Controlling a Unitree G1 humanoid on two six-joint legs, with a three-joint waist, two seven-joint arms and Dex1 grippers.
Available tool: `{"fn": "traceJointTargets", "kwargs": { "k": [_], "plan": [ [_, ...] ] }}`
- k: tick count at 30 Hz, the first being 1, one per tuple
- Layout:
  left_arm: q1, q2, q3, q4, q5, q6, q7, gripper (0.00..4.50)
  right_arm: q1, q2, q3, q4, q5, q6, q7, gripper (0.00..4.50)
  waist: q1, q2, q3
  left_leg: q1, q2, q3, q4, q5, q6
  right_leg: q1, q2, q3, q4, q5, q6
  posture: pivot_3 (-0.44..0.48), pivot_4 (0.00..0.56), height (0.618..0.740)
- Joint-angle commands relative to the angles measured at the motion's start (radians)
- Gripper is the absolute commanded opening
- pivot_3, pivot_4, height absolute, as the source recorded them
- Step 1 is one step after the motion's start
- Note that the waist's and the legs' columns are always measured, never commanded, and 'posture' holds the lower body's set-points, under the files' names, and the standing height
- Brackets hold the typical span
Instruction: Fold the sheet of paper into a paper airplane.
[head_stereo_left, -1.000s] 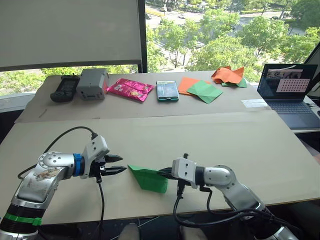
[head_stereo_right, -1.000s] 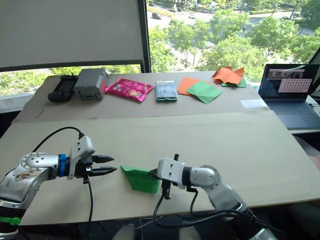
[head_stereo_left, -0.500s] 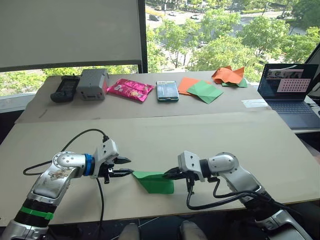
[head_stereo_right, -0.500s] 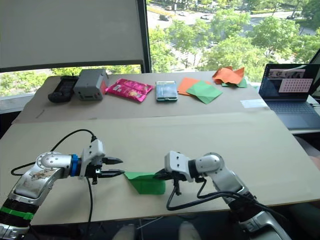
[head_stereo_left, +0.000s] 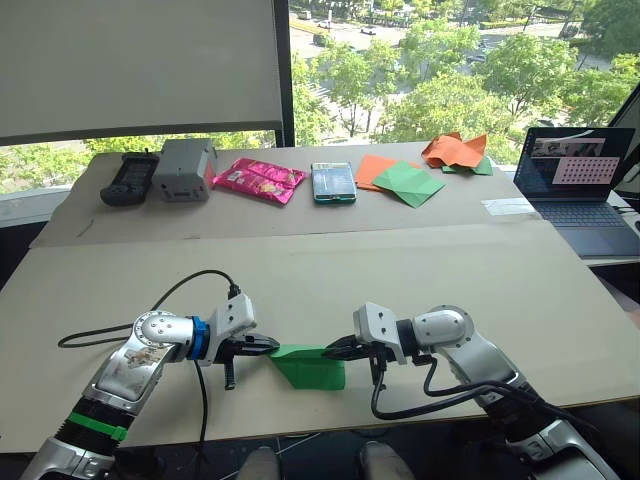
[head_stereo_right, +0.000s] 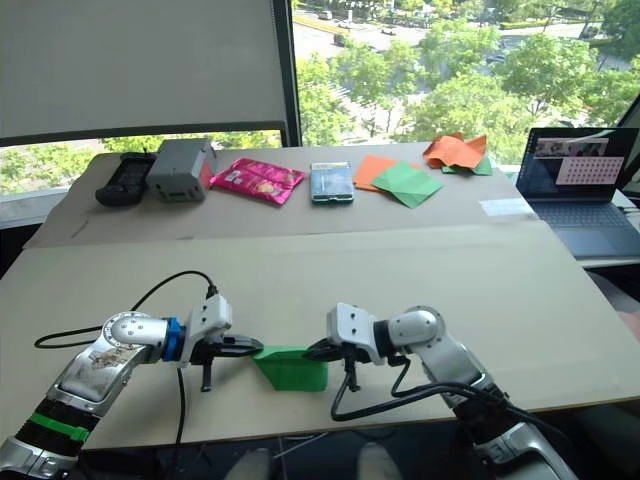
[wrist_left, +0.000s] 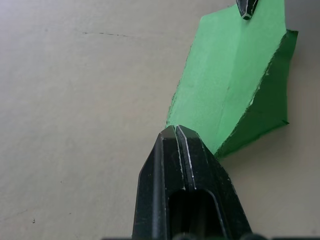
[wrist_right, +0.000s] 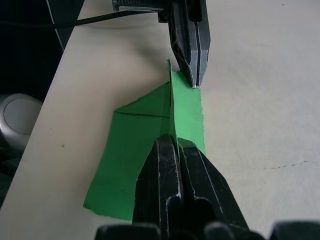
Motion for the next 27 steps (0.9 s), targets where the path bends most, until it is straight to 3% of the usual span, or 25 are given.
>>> {"fn": "traceJointTargets", "kwargs": {
  "k": [1,20,27],
  "plan": [
    [-0.007,0.001,-0.018,0.011,0.039,-0.047,0.003,0.01,-0.009,0.011,-0.006,-0.034,-0.001,0.026,-0.017,0.00,0.000,0.000,0.000,0.000,0.000,0.000,0.000,0.000,0.000,0.000,0.000,0.000,0.000,0.000,0.000,0.000,0.150,0.721],
    [0.003,-0.016,-0.032,0.010,0.092,-0.087,0.020,0.01,-0.040,0.089,0.022,0.028,-0.109,0.192,-0.155,0.00,-0.001,0.000,0.000,0.003,0.000,0.000,0.000,0.000,0.000,0.000,0.000,0.000,0.000,0.000,0.000,0.000,0.150,0.721],
    [-0.040,-0.020,0.023,-0.028,0.037,-0.014,0.037,0.01,-0.039,0.098,0.037,0.042,-0.128,0.200,-0.156,0.00,-0.003,0.000,0.000,0.004,0.000,0.000,0.000,0.000,0.000,0.000,0.000,0.000,0.000,0.000,0.000,0.000,0.150,0.721]
  ]
}}
